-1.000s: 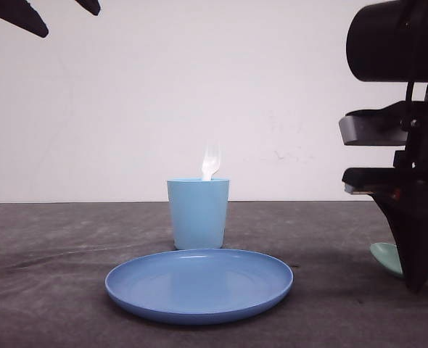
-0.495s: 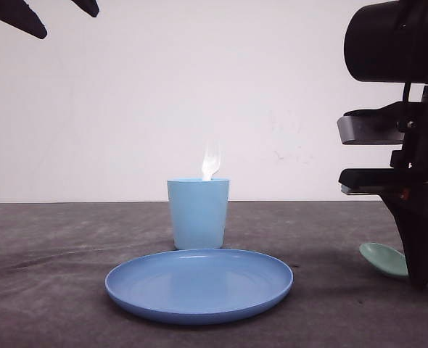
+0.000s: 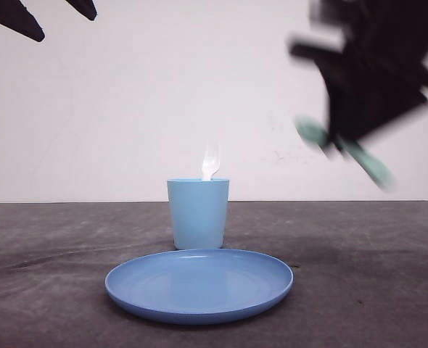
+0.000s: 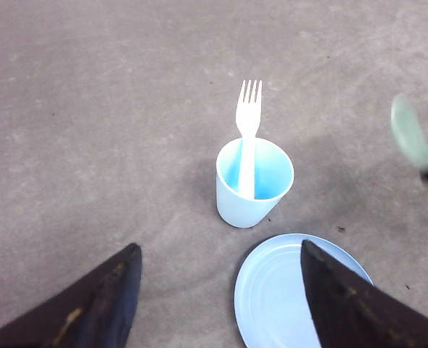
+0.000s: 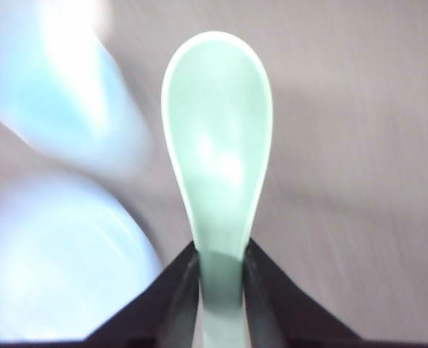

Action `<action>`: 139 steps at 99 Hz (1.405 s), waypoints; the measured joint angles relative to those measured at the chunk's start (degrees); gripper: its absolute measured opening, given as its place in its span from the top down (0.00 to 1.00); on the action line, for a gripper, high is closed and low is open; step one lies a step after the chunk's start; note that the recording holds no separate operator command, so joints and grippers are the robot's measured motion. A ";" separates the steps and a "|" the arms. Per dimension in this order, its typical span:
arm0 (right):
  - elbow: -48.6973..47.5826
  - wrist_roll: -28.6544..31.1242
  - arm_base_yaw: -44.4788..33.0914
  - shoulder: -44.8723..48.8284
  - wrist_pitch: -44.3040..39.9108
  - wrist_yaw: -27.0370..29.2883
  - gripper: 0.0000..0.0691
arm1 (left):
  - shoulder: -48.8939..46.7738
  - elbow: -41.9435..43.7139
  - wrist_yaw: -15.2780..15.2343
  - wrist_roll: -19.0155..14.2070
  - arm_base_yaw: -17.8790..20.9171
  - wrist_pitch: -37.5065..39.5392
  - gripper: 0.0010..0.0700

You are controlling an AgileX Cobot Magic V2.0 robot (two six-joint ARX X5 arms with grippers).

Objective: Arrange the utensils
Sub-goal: 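Carry the green spoon with the right gripper into the cup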

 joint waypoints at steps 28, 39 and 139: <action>2.51 -5.60 5.73 2.91 26.51 -0.02 0.88 | 0.00 0.00 0.02 -0.02 0.00 0.02 0.40; 2.51 -7.80 7.13 7.10 35.06 -0.02 0.88 | 0.00 0.00 0.00 -0.02 0.00 0.02 0.40; 2.49 -10.47 7.82 24.55 43.12 1.44 0.56 | 0.00 0.00 0.02 -0.02 0.00 -0.39 0.40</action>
